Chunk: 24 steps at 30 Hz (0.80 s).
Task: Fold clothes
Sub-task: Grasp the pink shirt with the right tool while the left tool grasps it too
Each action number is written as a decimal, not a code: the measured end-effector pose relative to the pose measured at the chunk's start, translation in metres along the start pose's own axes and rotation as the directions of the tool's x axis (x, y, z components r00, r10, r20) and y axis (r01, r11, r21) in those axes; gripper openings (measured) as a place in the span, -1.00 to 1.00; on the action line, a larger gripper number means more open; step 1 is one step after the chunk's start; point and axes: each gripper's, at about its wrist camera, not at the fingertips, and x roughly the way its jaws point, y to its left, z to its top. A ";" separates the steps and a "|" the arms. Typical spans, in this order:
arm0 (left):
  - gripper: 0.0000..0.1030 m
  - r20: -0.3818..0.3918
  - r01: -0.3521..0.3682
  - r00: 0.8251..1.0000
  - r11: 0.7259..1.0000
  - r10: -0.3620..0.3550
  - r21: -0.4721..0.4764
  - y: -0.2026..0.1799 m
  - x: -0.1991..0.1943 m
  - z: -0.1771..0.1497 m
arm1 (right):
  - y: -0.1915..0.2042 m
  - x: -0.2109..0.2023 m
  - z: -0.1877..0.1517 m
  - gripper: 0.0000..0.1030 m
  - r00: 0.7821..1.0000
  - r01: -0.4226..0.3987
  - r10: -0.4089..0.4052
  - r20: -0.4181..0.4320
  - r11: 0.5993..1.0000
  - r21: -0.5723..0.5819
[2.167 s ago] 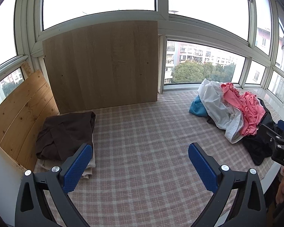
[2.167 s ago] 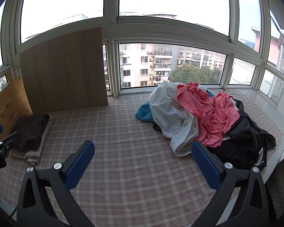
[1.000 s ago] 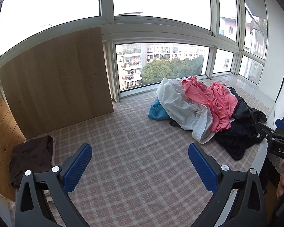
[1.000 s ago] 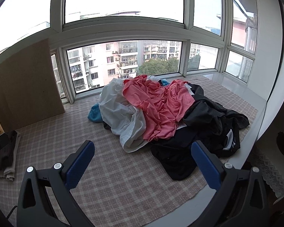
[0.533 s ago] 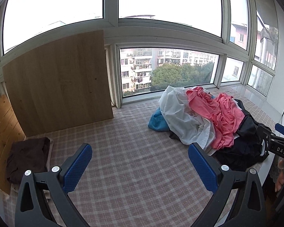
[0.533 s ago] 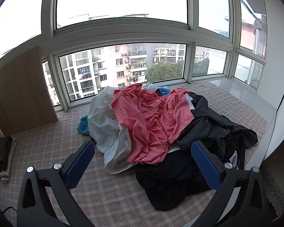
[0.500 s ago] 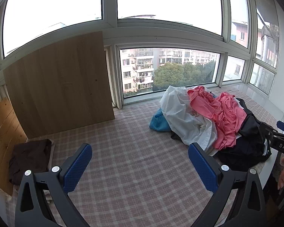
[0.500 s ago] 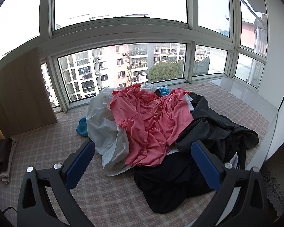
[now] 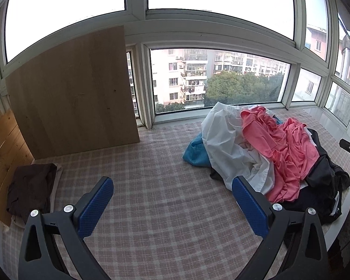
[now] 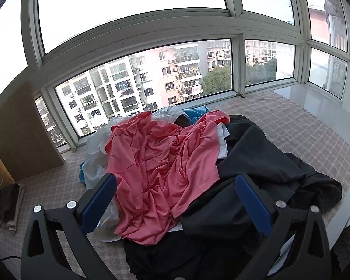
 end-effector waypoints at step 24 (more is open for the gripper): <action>0.99 -0.147 -0.063 0.987 0.998 0.062 -0.004 -0.007 0.056 -0.007 | 0.050 0.185 -0.037 -0.80 0.876 -0.344 0.332 -0.350 0.938 0.030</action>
